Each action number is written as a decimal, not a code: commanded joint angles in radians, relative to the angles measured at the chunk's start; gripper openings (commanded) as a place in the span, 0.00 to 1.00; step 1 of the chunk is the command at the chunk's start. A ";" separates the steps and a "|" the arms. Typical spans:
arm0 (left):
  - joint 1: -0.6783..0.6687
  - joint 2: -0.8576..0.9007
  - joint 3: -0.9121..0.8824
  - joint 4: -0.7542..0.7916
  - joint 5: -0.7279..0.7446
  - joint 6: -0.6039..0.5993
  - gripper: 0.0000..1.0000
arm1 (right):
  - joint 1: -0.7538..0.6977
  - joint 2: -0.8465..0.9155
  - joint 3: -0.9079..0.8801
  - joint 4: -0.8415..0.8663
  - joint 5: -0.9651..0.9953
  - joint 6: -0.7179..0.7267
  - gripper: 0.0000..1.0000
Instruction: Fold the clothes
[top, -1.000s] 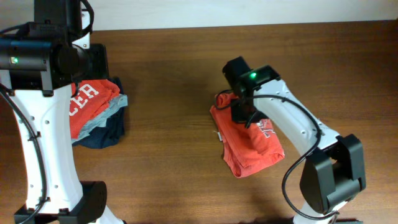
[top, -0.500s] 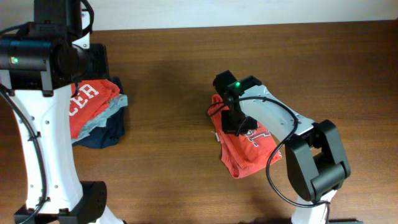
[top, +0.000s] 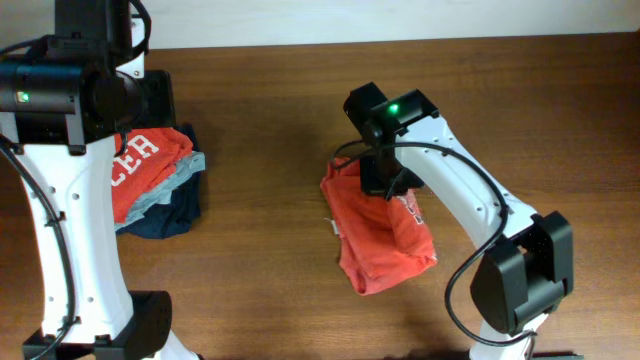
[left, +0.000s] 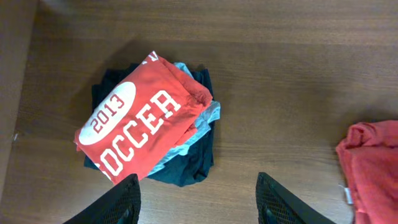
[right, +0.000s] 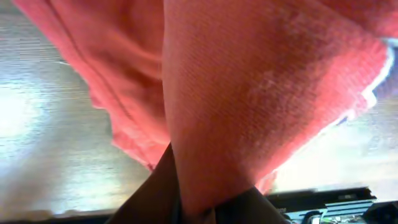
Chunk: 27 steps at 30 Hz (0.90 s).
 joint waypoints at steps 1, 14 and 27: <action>0.006 -0.026 -0.002 -0.001 0.001 -0.009 0.59 | 0.044 -0.016 0.019 -0.006 -0.015 -0.005 0.04; 0.006 -0.026 -0.002 -0.001 0.001 -0.010 0.60 | 0.221 0.066 -0.007 0.104 -0.022 0.050 0.10; 0.006 -0.026 -0.002 -0.001 0.001 -0.009 0.60 | 0.307 0.183 -0.007 0.138 -0.055 0.049 0.27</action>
